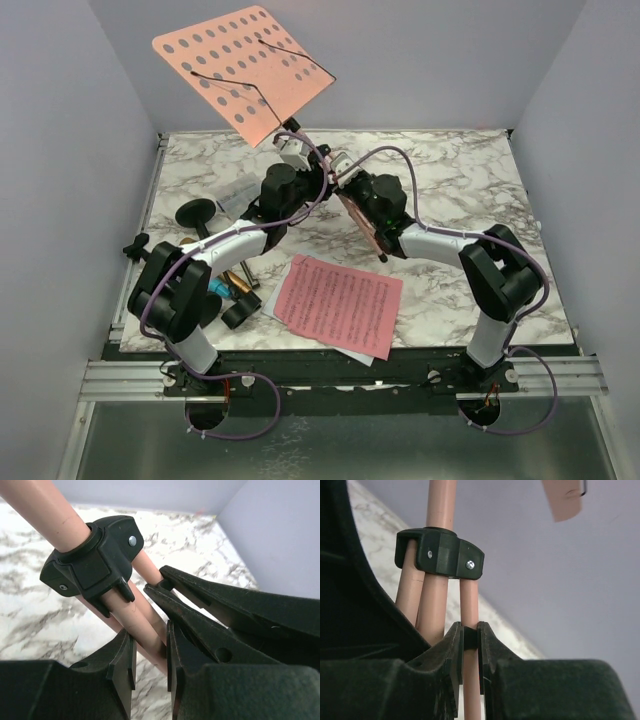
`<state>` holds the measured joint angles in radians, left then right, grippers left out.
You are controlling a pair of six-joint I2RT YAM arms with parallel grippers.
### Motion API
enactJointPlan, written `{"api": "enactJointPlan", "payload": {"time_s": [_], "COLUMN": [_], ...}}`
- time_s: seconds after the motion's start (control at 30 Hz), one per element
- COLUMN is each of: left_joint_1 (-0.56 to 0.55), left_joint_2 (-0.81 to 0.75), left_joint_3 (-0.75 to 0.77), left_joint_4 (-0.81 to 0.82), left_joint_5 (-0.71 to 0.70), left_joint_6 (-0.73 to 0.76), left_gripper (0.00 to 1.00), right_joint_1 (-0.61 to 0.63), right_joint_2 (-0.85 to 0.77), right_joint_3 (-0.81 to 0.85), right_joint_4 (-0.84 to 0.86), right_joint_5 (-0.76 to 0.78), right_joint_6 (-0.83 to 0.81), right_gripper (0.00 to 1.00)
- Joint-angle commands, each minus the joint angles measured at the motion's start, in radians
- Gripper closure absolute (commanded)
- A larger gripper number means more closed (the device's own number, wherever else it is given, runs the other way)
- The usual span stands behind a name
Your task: Set up the instrument practice props
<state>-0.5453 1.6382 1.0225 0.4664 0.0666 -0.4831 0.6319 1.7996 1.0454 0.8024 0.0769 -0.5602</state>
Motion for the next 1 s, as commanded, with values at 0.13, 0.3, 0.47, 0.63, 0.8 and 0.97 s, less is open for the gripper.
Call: {"api": "enactJointPlan", "payload": {"time_s": [0.13,0.3,0.47,0.63,0.8,0.97], "left_joint_1": [-0.045,-0.047,-0.141,-0.254,-0.298,-0.303], "left_joint_2": [-0.158,-0.209,-0.249,-0.265,-0.259,-0.235], "left_joint_3": [0.051,0.069,0.059,0.041,0.010,-0.003], "left_joint_4": [0.156,0.093,0.053,0.035,0.032,0.028], "left_joint_5": [0.148,0.117,0.029,-0.043,-0.091,-0.083], "left_joint_6": [0.110,0.192,0.302,0.346,0.359,0.316], "left_gripper": [1.00,1.00,1.00,1.00,1.00,1.00], "right_joint_1": [-0.072,-0.071,-0.073,-0.078,-0.117,-0.135], "right_joint_2": [0.002,-0.003,-0.029,-0.045,-0.071,-0.065], "right_joint_3": [0.001,-0.045,-0.073,-0.063,-0.088,-0.165], "right_joint_4": [0.669,0.801,0.877,0.975,0.976,0.977], "right_joint_5": [0.227,0.253,0.256,0.272,0.278,0.258], "right_joint_6": [-0.349,-0.264,-0.192,-0.187,-0.106,-0.015], "right_gripper": [1.00,1.00,1.00,0.99,1.00,1.00]}}
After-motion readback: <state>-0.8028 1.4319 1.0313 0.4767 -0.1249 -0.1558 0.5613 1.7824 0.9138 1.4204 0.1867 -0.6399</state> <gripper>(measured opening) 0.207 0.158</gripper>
